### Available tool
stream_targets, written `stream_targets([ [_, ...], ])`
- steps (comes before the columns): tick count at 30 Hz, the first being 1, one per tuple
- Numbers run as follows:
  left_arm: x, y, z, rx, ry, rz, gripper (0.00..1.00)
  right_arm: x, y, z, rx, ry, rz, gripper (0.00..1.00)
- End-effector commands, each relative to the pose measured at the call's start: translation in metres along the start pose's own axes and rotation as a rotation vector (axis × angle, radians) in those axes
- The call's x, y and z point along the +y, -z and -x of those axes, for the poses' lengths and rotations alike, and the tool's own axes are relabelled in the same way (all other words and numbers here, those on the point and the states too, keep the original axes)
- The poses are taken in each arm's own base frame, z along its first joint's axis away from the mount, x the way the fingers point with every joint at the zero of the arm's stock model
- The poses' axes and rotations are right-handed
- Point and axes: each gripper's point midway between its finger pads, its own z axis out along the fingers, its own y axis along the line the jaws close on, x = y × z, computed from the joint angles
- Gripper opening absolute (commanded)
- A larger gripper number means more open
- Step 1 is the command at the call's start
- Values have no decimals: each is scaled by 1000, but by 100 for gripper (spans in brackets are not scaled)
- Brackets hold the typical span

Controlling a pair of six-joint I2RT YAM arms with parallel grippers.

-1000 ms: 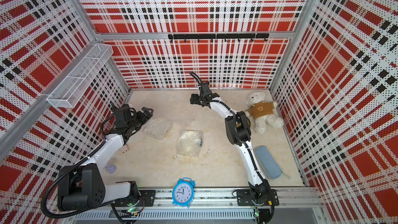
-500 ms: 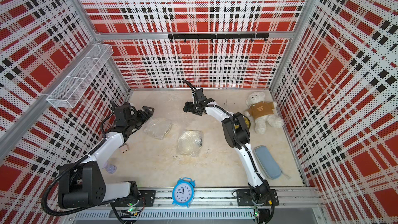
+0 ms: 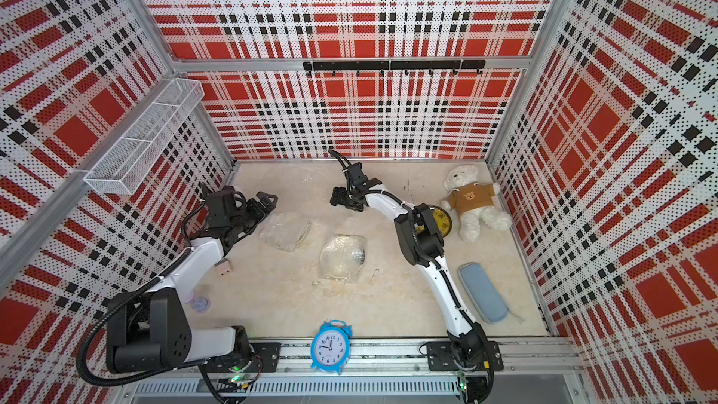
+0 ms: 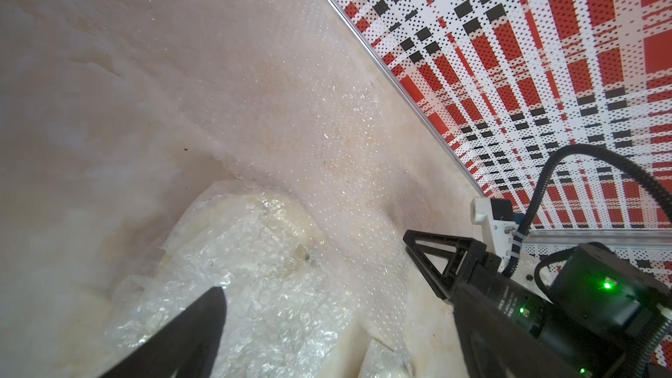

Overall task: Unpack dinner plates from bubble wrap
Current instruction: Adjust the bubble wrap at the center of the board.

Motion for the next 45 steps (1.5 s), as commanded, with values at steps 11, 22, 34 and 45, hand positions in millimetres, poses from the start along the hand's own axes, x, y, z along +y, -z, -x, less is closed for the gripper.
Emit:
stream_targets([
  [11, 3, -1, 7, 1, 2, 3, 99, -59, -29, 42, -107, 50, -175, 84],
  [22, 9, -1, 5, 9, 16, 12, 99, -56, -24, 91, -234, 90, -91, 85],
  [34, 1, 3, 7, 11, 21, -17, 99, -1, 22, 119, -342, 160, 89, 87],
  [45, -17, 29, -34, 109, -66, 7, 99, 22, 119, 81, -296, 136, 42, 96],
])
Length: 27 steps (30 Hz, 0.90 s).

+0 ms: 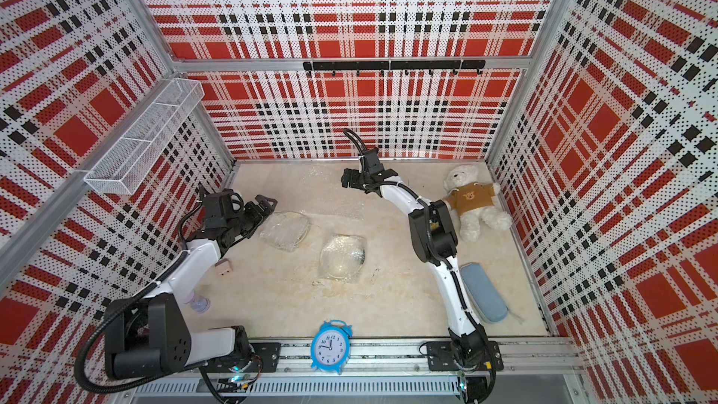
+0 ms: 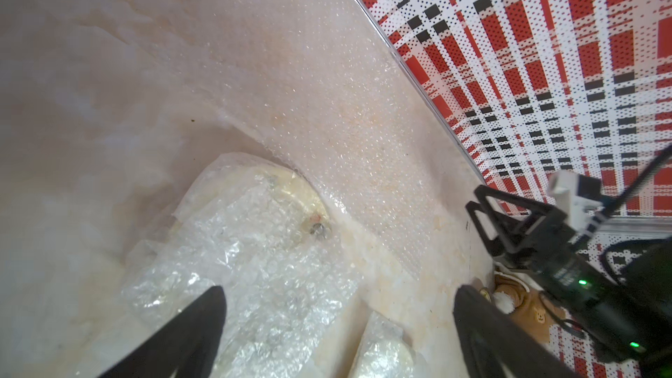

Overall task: Unpack dinner plates from bubble wrap
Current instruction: Adjust the bubble wrap at the center of the board.

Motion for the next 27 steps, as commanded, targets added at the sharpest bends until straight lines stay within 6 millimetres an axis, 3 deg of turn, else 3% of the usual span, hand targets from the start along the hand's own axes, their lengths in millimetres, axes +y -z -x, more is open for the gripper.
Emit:
stream_targets([
  [1, -18, 17, -22, 43, -82, 10, 99, 19, 42, 5, -16, 16, 12, 96],
  [7, -48, 22, -80, 165, -230, -26, 99, 5, 88, -53, 118, -9, -31, 91],
  [12, -66, 8, -121, 271, -296, -117, 99, -9, 125, -108, 220, 23, -103, 82],
  [17, -80, -11, -160, 369, -307, -178, 99, -19, 152, -150, 278, 57, -173, 79],
  [21, -85, -30, -186, 431, -322, -194, 100, -15, 160, -182, 329, 65, -205, 79],
  [27, -72, -49, -199, 468, -320, -172, 100, -14, 147, -223, 380, -22, -158, 81],
])
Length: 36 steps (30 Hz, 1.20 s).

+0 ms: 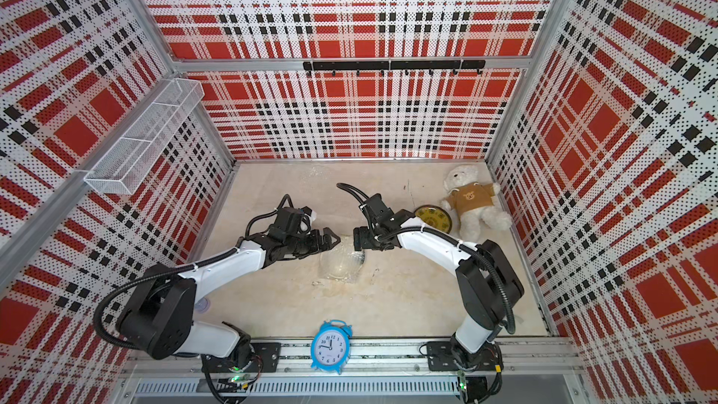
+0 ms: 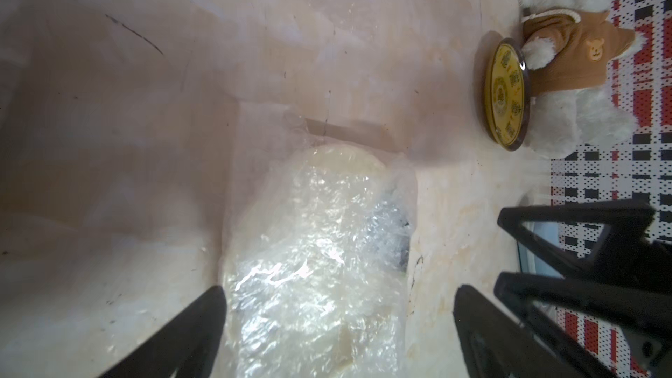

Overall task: Unpack dinner plates from bubble wrap
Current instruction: Adjust the bubble wrap at the center of the board.

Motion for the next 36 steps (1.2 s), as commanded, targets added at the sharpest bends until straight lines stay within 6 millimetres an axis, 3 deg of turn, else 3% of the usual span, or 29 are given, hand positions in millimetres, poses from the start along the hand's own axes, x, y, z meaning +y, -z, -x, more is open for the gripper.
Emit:
stream_targets([
  [1, -5, -5, 6, -25, -3, -41, 100, 0, -13, -9, 5, -70, 22, 82],
  [7, -6, -12, 5, -32, 20, -69, 99, 1, -35, -21, 17, -114, 55, 83],
  [21, -11, -27, 5, -65, 77, -97, 100, 23, -61, 3, -41, -207, 155, 84],
  [26, -10, -32, 9, -83, 90, -98, 99, 18, -66, 9, -51, -224, 134, 83],
  [36, -5, -44, 14, -196, 151, -102, 99, -13, -66, 19, -77, -324, 138, 83],
])
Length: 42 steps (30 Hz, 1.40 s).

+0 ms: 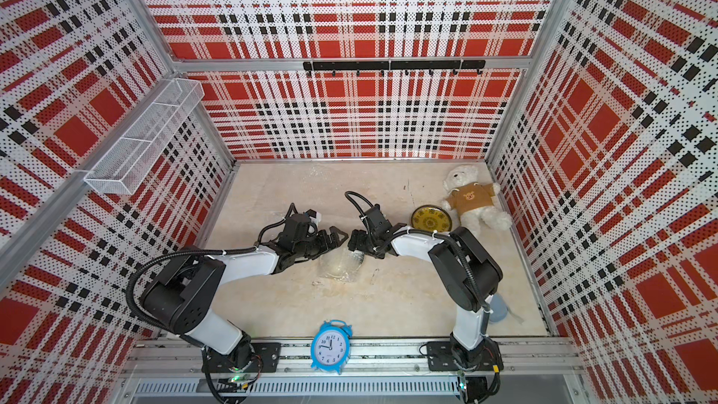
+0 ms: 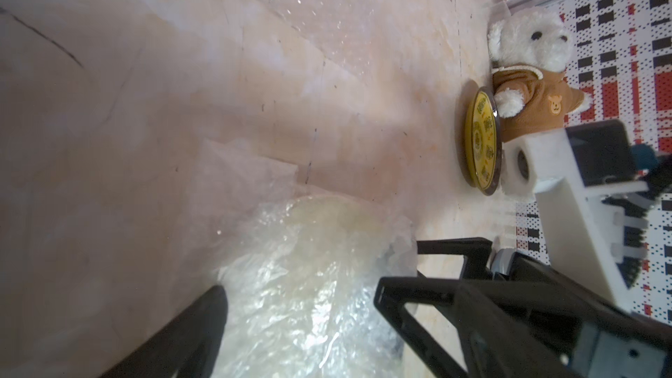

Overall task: Unpack dinner plates from bubble wrap
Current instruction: Adjust the bubble wrap at the center of the board.

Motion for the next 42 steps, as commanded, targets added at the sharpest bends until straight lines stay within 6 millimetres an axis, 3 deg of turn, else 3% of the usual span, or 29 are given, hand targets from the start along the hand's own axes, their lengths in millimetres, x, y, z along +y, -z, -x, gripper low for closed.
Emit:
stream_targets([
  [1, -1, -6, 8, -84, 36, -6, 99, -14, 5, 13, -34, -54, 2, 83],
  [6, -4, -16, 11, -150, 73, -2, 99, -35, 38, 34, -93, -13, -78, 83],
  [12, -23, -12, 27, -242, 119, -60, 99, -41, 73, 38, -98, 99, -187, 84],
  [17, -40, 13, 50, -255, 87, -90, 99, -28, 84, 25, -71, 175, -187, 85],
  [20, -36, 35, 63, -241, 48, -48, 99, -8, 89, 11, -76, 272, -229, 86],
  [23, -22, 56, 72, -212, 14, 3, 99, 11, 86, -9, -60, 336, -280, 86],
  [28, 19, 86, 80, -173, 65, 78, 99, 34, 77, -39, -46, 382, -371, 86],
  [34, 52, 104, 77, -153, 146, 97, 99, 64, 55, -67, -25, 460, -476, 90],
  [37, 57, 109, 76, -151, 164, 91, 99, 68, 44, -77, 6, 447, -471, 93],
  [42, 61, 114, 77, -152, 179, 80, 99, 54, 28, -88, 46, 428, -501, 92],
])
